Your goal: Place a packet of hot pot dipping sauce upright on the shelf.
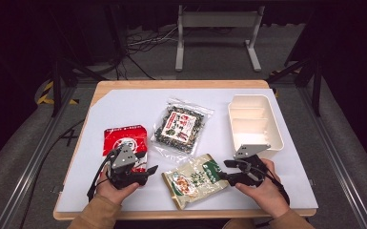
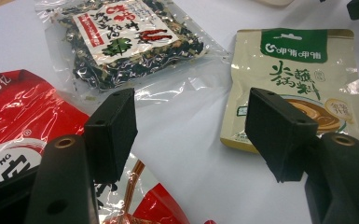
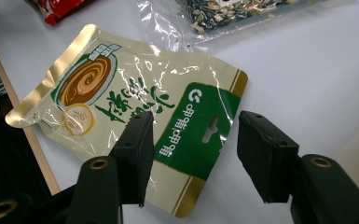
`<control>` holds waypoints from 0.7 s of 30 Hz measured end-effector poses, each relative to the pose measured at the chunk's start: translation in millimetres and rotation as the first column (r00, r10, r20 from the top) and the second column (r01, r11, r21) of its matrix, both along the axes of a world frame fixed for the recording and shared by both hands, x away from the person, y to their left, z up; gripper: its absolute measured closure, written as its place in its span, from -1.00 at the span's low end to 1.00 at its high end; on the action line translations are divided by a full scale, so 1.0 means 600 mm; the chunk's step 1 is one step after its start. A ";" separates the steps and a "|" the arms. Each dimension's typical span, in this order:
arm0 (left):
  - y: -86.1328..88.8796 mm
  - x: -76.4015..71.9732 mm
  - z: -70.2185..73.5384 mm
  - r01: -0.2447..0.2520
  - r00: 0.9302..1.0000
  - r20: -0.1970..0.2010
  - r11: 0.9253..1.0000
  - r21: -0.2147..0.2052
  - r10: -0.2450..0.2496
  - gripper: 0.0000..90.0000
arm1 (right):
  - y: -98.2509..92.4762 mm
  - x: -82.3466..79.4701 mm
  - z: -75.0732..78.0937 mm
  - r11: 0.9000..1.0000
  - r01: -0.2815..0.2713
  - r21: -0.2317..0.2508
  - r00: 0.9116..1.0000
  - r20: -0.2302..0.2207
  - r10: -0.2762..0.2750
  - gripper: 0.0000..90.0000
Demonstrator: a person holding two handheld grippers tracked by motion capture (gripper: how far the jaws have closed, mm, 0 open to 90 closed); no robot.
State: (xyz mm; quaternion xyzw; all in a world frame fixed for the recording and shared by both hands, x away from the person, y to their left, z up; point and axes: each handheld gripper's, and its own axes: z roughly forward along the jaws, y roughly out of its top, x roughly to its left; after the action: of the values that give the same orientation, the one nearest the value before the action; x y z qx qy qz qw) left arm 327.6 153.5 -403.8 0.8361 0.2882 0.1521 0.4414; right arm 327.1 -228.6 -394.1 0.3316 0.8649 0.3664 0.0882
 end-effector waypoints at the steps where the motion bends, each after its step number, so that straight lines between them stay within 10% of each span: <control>1: 0.000 0.000 0.000 0.002 1.000 0.001 1.000 0.004 -0.002 -0.24 | 0.001 0.001 -0.002 1.000 -0.002 -0.004 1.000 -0.009 0.002 0.00; 21: -0.003 0.001 -0.002 0.003 1.000 0.002 1.000 0.017 -0.003 -0.25 | 0.008 0.014 -0.039 0.999 0.001 -0.052 0.988 -0.155 -0.009 -0.19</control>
State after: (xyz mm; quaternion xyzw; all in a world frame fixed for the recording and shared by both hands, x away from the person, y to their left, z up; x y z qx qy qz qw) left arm 327.9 151.8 -405.2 0.8401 0.2852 0.1547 0.4348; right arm 335.4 -223.8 -417.6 0.3587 0.8775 0.3169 0.0300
